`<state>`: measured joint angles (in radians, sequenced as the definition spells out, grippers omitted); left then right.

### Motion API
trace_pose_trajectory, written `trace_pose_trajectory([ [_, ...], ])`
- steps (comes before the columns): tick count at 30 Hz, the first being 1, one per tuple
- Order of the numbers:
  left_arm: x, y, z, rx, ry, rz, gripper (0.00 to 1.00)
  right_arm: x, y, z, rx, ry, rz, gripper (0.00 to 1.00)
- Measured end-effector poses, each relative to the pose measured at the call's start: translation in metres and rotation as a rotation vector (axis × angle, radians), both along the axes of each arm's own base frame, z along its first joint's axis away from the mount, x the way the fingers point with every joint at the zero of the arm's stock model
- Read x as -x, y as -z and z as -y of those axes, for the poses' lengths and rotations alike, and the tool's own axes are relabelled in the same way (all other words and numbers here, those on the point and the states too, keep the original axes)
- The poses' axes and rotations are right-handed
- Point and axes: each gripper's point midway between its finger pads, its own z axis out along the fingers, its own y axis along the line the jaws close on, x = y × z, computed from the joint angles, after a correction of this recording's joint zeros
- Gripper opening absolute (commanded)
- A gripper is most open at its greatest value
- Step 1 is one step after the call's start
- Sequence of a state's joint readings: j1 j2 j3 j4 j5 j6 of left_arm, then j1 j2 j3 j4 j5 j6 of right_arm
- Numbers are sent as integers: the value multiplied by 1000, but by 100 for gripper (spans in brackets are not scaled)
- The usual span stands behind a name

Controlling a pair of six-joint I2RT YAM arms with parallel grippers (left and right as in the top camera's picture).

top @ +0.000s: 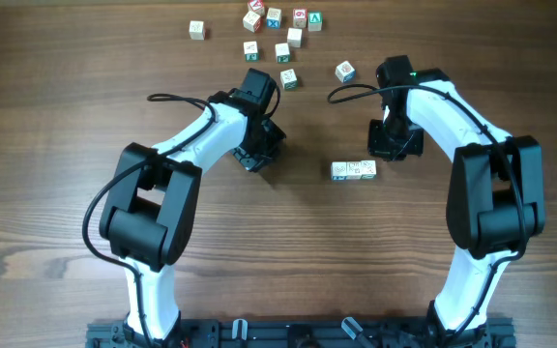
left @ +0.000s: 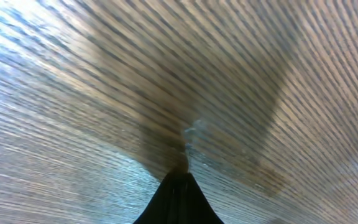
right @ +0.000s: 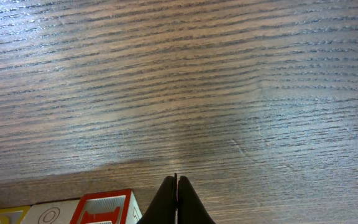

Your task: Form a horizontal line

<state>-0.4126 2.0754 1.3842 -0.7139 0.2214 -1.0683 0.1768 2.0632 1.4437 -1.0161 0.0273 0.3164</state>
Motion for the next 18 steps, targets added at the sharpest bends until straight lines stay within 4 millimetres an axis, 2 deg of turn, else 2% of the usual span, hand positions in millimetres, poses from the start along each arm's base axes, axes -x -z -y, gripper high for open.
trace_pose_trajectory([
  [5,1,0,-6,-6,-13,-14,4,4,0,-1,-5,0,-17,4],
  [11,0,0,-23,4,-61,-50,4,5,0,-1,-5,0,-20,5],
  [18,-1,0,-23,13,-81,-56,4,9,-1,-1,-6,1,-36,4],
])
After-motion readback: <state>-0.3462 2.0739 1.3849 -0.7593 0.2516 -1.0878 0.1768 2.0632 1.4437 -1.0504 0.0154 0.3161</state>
